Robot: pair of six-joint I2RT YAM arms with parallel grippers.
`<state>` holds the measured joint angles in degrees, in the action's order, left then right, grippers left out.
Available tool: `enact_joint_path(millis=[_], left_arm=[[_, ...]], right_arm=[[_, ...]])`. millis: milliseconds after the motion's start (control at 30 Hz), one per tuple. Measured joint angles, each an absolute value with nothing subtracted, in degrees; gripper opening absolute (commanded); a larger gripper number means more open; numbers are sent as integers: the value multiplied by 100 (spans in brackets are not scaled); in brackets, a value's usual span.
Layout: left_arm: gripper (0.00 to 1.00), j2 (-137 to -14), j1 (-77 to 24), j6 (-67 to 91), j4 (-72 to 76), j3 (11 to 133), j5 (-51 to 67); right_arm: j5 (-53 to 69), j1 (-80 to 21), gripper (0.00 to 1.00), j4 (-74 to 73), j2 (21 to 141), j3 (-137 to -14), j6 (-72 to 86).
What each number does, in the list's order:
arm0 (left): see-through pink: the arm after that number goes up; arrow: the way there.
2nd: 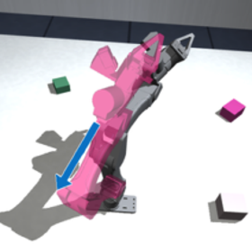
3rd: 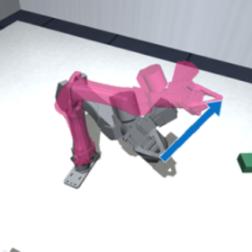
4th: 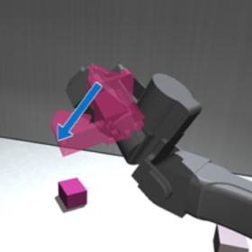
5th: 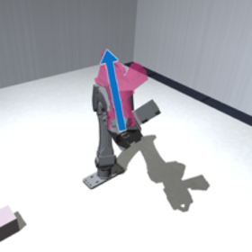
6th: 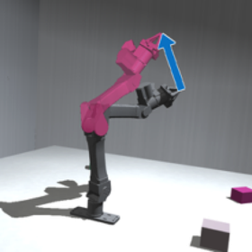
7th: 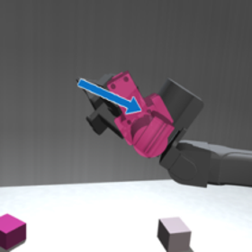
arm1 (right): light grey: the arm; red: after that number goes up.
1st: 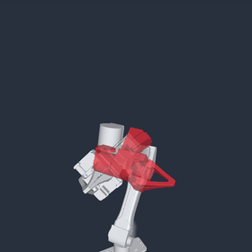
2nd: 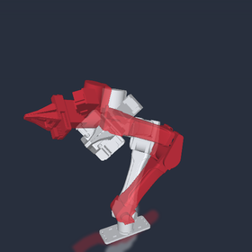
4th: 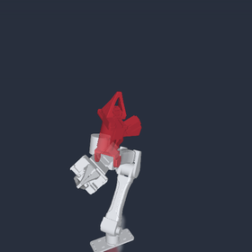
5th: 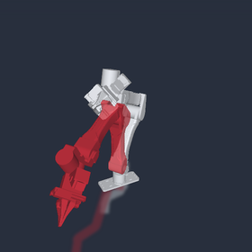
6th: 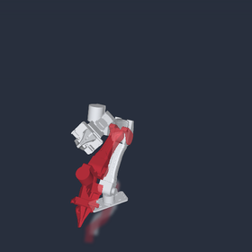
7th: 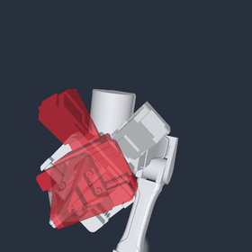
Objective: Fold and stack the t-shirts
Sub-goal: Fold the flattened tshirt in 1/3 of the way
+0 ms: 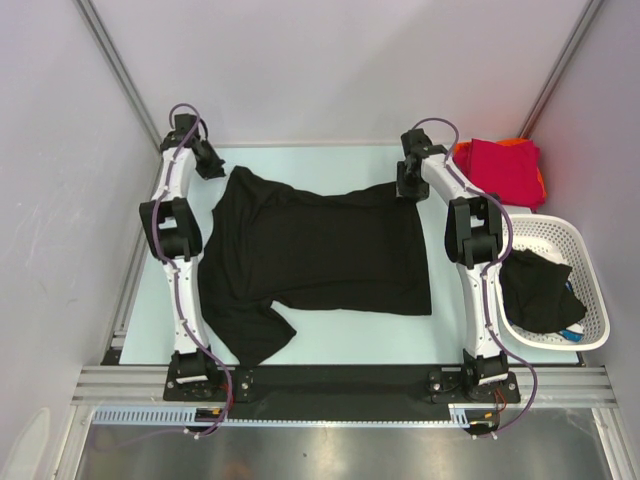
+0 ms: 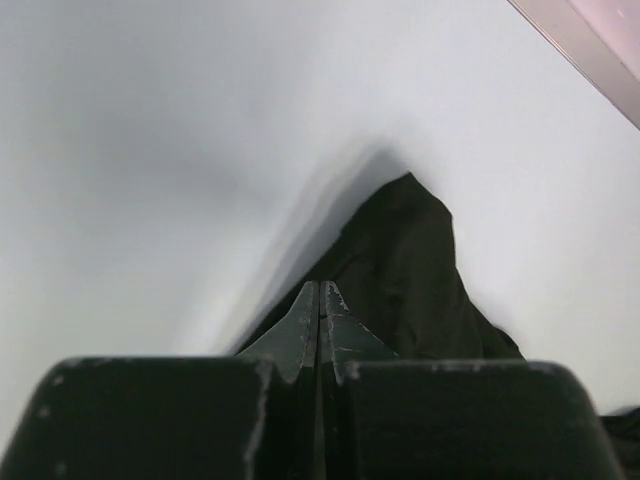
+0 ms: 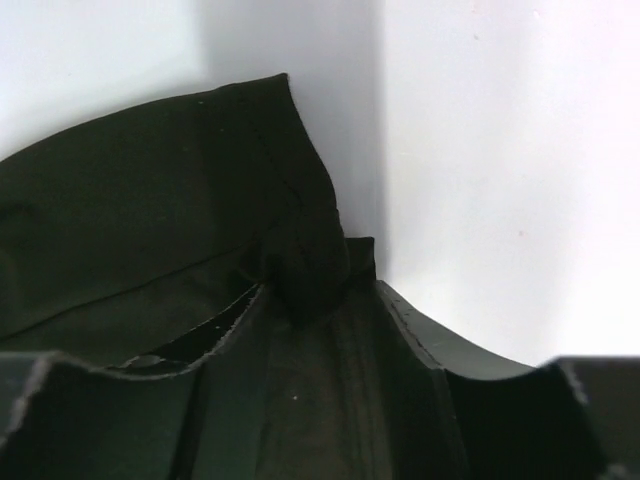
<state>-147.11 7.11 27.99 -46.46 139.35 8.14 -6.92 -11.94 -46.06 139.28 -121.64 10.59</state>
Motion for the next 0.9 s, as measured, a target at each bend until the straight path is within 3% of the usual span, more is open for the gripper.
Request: enact_joint_path(millis=[267, 633, 667, 767, 900], left_arm=[[0, -14711, 838, 2799, -4611, 13935, 919], [0, -14711, 823, 2797, -4545, 13935, 1087], [0, -14711, 823, 2799, -4543, 13935, 1096], [0, -14711, 823, 2797, -4534, 13924, 1116], [0, -14711, 823, 2797, -4517, 13906, 1138]], right_arm=[[-862, -1293, 55, -4604, 13928, -12189, 1037], [-915, -1468, 51, -4580, 13928, -12352, 1026], [-919, -1472, 47, -4580, 13928, -12352, 1026], [-921, -1476, 0, -4571, 13928, -12357, 1004], [-991, -1494, 0, -4554, 13928, -12394, 1039]])
